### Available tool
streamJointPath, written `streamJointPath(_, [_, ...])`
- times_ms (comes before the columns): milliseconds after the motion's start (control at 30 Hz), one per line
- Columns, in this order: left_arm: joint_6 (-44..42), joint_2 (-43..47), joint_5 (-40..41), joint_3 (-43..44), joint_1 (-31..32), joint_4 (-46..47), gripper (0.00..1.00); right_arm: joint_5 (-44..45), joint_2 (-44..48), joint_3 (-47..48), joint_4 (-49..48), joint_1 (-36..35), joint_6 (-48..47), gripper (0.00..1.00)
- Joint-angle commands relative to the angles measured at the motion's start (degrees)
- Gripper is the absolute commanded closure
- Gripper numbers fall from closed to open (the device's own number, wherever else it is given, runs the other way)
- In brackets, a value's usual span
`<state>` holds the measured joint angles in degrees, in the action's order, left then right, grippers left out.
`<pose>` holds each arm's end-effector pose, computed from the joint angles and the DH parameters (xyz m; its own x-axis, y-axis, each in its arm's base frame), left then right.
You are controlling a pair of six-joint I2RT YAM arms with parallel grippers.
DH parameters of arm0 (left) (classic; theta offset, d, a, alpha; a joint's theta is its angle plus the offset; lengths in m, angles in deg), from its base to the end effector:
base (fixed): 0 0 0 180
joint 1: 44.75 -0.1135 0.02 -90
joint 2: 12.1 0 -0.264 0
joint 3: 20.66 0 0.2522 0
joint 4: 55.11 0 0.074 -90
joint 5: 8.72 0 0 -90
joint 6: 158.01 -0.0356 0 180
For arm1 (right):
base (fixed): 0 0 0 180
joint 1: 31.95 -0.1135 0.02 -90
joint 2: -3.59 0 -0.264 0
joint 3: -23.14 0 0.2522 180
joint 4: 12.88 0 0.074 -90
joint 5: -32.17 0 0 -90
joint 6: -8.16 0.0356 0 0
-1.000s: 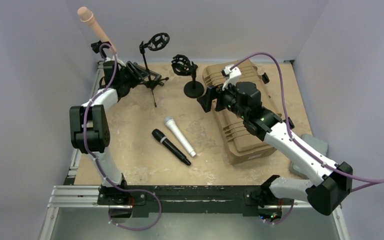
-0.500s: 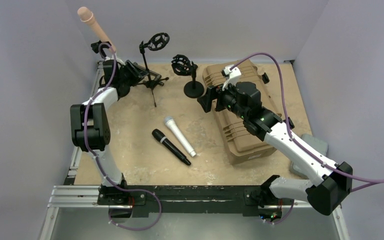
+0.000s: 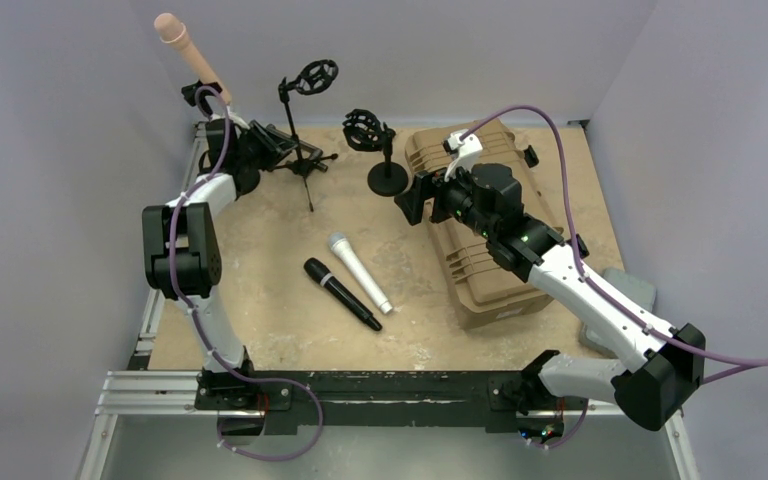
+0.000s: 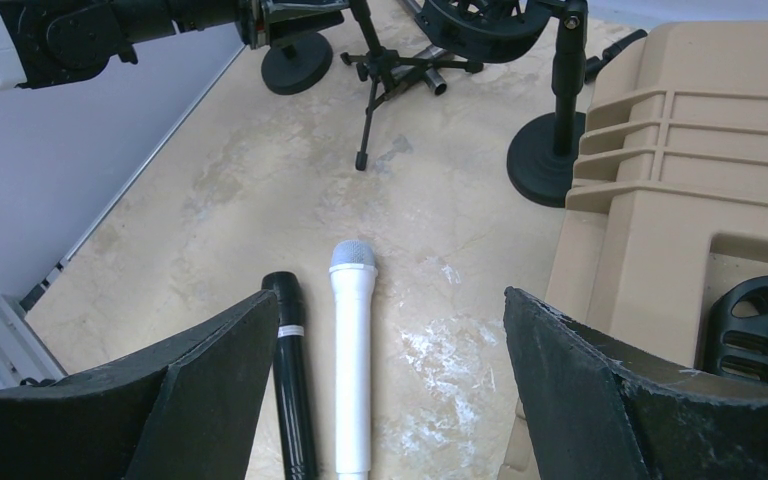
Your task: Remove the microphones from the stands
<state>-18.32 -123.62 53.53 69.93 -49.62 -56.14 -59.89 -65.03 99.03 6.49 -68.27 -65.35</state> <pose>0.4500 0.0217 0.2295 -0.5119 -0.7209 -0.4672 -0.0544 0.5700 -0.8199 0.2257 0.1675 0.3683 -0.3380 0.1036 -0.9354 -0.5468 0.7874 0.2848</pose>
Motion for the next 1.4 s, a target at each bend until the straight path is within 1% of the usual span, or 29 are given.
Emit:
streamJointPath(0, [7.4, -0.7, -1.5, 1.6, -1.2, -0.2, 1.00, 0.7, 0.3, 2.0, -1.0, 0.1, 0.3, 0.19])
streamJointPath(133, [25.0, -2.8, -4.9, 1.0, -2.4, -2.8, 1.00, 0.3, 0.0, 1.9, -1.2, 0.1, 0.2, 0.19])
streamJointPath(200, [33.3, -3.9, -7.2, -0.1, -2.8, 1.7, 1.00, 0.2, -0.2, 2.0, -1.2, 0.1, 0.3, 0.19])
streamJointPath(233, [36.7, -4.4, -7.8, -0.1, -2.9, 2.2, 1.00, 0.2, -0.2, 2.0, -1.2, 0.0, 0.2, 0.19])
streamJointPath(433, [49.1, -4.3, -6.0, 0.0, -3.3, 0.7, 1.00, 0.4, 0.2, 1.8, -1.3, 0.1, 0.4, 0.19])
streamJointPath(600, [63.5, -3.7, -3.1, -4.8, -3.5, 7.2, 1.00, 0.4, 0.3, 1.7, -1.2, 0.1, 0.4, 0.19])
streamJointPath(767, [71.9, -3.8, -1.1, -8.5, -3.4, 15.4, 1.00, 0.3, -0.1, 1.9, -1.4, 0.1, 0.4, 0.19])
streamJointPath(833, [73.3, -4.6, -0.9, -9.0, -3.4, 19.0, 0.99, 0.1, -0.2, 1.9, -1.4, 0.1, 0.5, 0.19])
streamJointPath(900, [74.2, -5.2, -0.5, -9.5, -3.4, 22.9, 0.77, 0.0, -0.4, 1.9, -1.5, 0.1, 0.5, 0.19])
streamJointPath(933, [74.2, -5.4, -0.4, -9.5, -3.3, 24.2, 0.62, 0.0, -0.4, 1.9, -1.5, 0.1, 0.5, 0.19])
streamJointPath(967, [74.0, -5.5, -0.5, -9.6, -3.4, 24.8, 0.54, 0.0, -0.5, 1.9, -1.6, 0.0, 0.5, 0.19])
streamJointPath(1067, [71.9, -5.2, -0.9, -9.7, -3.5, 25.8, 0.38, -0.1, -0.6, 1.9, -1.6, 0.1, 0.6, 0.19])
streamJointPath(1133, [69.3, -4.4, -1.7, -10.0, -3.4, 25.3, 0.34, 0.0, -0.6, 1.9, -1.5, 0.2, 0.6, 0.19])
streamJointPath(1233, [62.6, -1.3, -3.1, -11.4, -3.5, 22.5, 0.32, 0.3, -0.5, 1.6, -1.5, 0.1, 0.5, 0.19])
streamJointPath(1367, [50.3, 6.6, -3.8, -18.1, -3.3, 16.6, 0.32, 0.7, -0.4, 1.1, -1.7, 0.1, 0.2, 0.19])
